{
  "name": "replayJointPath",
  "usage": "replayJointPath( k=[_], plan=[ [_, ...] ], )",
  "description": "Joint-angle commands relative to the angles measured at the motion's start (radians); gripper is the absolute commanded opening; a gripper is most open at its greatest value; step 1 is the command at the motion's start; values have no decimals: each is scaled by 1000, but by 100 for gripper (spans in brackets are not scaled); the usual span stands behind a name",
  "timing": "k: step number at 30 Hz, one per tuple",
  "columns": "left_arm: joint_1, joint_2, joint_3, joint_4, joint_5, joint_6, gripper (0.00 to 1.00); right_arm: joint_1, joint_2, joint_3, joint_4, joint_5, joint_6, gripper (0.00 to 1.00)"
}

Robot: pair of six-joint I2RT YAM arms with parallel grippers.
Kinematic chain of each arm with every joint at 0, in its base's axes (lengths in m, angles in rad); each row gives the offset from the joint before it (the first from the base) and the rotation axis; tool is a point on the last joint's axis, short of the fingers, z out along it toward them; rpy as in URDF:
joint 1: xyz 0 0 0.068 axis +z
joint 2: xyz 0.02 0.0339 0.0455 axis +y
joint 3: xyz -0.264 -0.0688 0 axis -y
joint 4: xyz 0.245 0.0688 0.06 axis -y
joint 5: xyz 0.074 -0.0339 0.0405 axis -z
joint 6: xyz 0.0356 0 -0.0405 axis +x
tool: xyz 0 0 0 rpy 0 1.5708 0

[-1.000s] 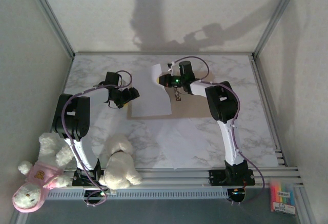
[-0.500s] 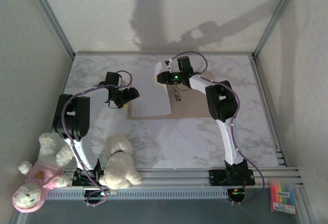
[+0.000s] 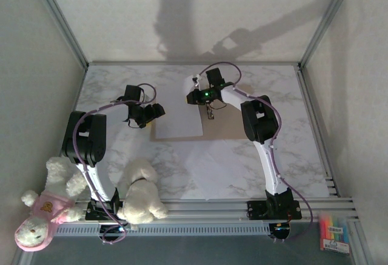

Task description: Put the files into the folder

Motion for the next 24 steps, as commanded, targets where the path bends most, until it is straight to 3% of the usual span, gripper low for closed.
replayJointPath(
  k=[1,14,24],
  plan=[
    [-1,16,-25,-78,7,-8,77,8,10,30,-35,35,-27,16],
    [-1,18,-24,-80,9,-2,77,8,-48,-40,88,133,35,5],
    [-1,24,-24,-79,13,1,77,7,-72,-113,199,93,115,4]
  ],
)
